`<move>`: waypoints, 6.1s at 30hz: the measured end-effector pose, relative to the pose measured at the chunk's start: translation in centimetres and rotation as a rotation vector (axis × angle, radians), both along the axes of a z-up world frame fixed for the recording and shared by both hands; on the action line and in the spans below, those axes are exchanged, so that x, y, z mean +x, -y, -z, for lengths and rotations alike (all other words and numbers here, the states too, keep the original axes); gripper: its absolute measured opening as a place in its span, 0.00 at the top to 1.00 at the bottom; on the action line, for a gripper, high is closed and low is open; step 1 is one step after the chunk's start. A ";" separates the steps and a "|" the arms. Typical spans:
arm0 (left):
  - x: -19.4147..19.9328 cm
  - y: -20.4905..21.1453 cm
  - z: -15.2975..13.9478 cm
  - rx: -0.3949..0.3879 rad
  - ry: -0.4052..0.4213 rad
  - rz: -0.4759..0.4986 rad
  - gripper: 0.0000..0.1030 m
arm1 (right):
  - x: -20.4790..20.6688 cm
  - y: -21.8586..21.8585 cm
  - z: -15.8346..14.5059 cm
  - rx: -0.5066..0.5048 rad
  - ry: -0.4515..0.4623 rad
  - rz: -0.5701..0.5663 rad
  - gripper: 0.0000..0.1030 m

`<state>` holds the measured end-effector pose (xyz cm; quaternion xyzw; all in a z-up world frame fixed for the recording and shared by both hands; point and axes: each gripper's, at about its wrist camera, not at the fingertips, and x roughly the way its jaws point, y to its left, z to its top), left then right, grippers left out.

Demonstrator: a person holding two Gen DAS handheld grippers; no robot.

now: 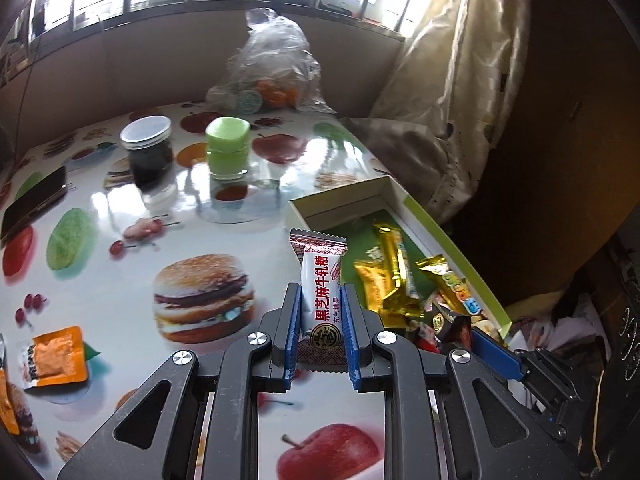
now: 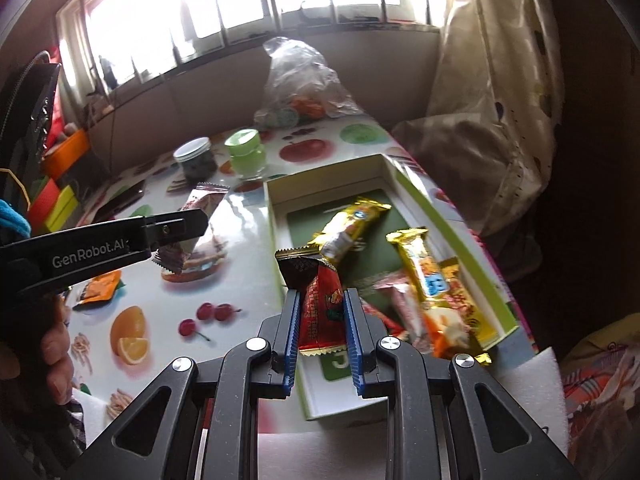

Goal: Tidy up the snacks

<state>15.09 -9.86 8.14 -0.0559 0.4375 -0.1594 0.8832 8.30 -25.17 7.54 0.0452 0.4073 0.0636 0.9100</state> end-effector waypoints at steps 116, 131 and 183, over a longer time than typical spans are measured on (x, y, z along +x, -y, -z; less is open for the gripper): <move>-6.4 -6.9 -0.2 0.084 0.058 -0.183 0.58 | -0.5 -6.0 -0.4 -0.034 0.068 -0.126 0.57; -8.0 -14.3 1.5 0.093 0.019 -0.332 0.58 | 1.5 -13.8 0.4 -0.038 0.054 -0.319 0.57; -9.3 -32.1 7.1 0.103 -0.146 -0.563 0.48 | 6.2 -34.5 6.4 -0.341 -0.065 -1.125 0.41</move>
